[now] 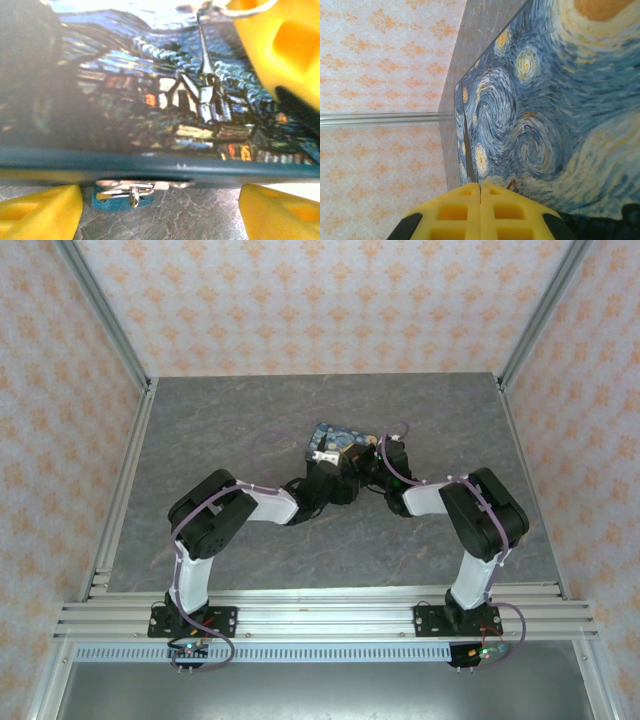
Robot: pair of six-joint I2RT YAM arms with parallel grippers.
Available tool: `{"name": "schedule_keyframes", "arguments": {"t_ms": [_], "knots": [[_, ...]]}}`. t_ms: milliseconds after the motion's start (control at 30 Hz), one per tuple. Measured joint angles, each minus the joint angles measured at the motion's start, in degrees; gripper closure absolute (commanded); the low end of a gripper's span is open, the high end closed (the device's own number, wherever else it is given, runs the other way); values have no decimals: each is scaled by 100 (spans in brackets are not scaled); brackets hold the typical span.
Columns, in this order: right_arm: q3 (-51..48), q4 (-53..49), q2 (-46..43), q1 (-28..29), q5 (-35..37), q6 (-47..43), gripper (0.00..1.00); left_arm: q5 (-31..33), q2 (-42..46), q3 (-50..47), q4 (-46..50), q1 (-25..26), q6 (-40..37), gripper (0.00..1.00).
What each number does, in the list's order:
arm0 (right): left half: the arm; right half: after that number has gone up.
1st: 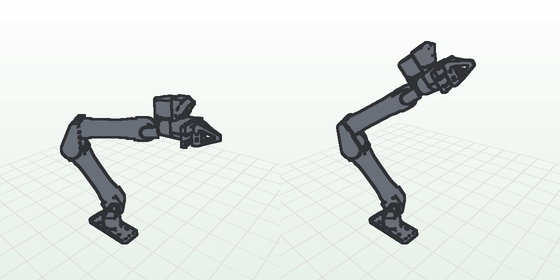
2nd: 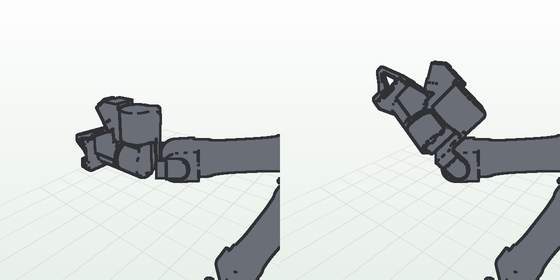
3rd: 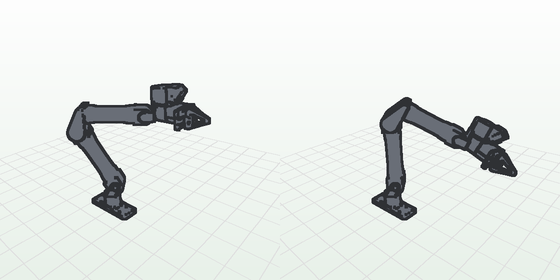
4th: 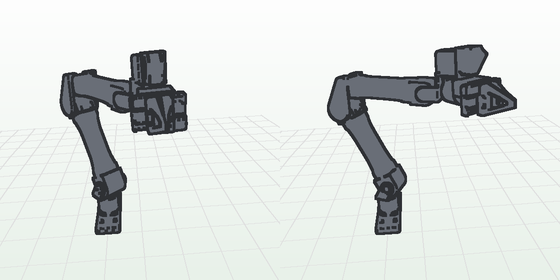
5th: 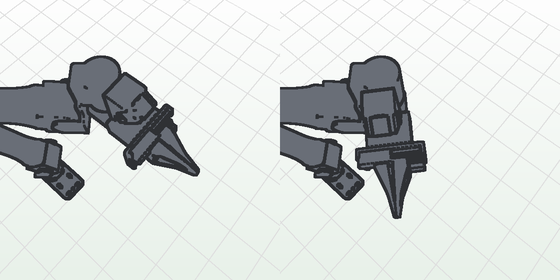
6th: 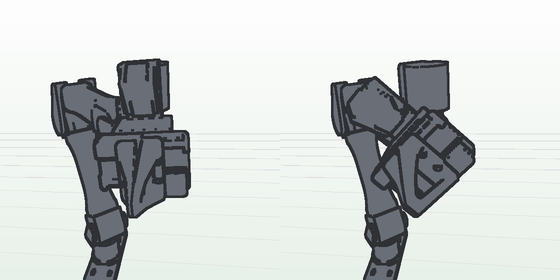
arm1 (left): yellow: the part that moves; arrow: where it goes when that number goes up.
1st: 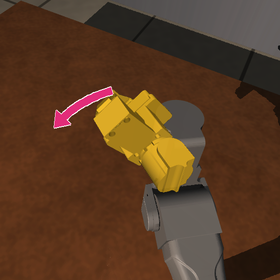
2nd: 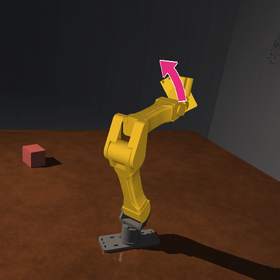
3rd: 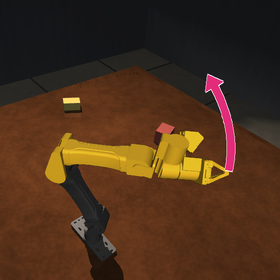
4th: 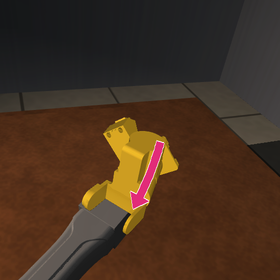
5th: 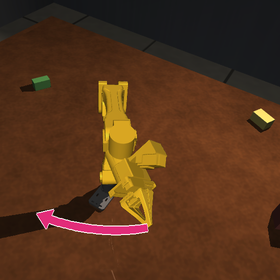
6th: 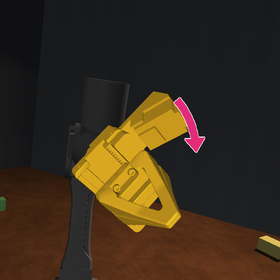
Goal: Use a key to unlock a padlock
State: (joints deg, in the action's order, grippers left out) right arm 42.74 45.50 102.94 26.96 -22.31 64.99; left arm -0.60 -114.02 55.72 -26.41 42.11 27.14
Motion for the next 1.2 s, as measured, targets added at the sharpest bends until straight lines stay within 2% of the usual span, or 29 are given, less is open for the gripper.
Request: {"name": "schedule_keyframes", "arguments": {"t_ms": [233,567,733,1033,1200], "knots": [[-2,2,0,0,-2,24,100,-588,61,-680,-1521,-245,553,18],[-2,9,0,-15,46,59,100,-1303,-55,-778,-2179,-459,1178,20],[-2,68,33,-46,109,57,100,-1290,-35,-568,-1709,-461,1141,19],[-2,157,74,-33,129,103,100,-549,-9,354,479,-109,179,19],[-2,164,76,-15,133,175,100,-424,-63,490,752,-61,-33,19]]}}
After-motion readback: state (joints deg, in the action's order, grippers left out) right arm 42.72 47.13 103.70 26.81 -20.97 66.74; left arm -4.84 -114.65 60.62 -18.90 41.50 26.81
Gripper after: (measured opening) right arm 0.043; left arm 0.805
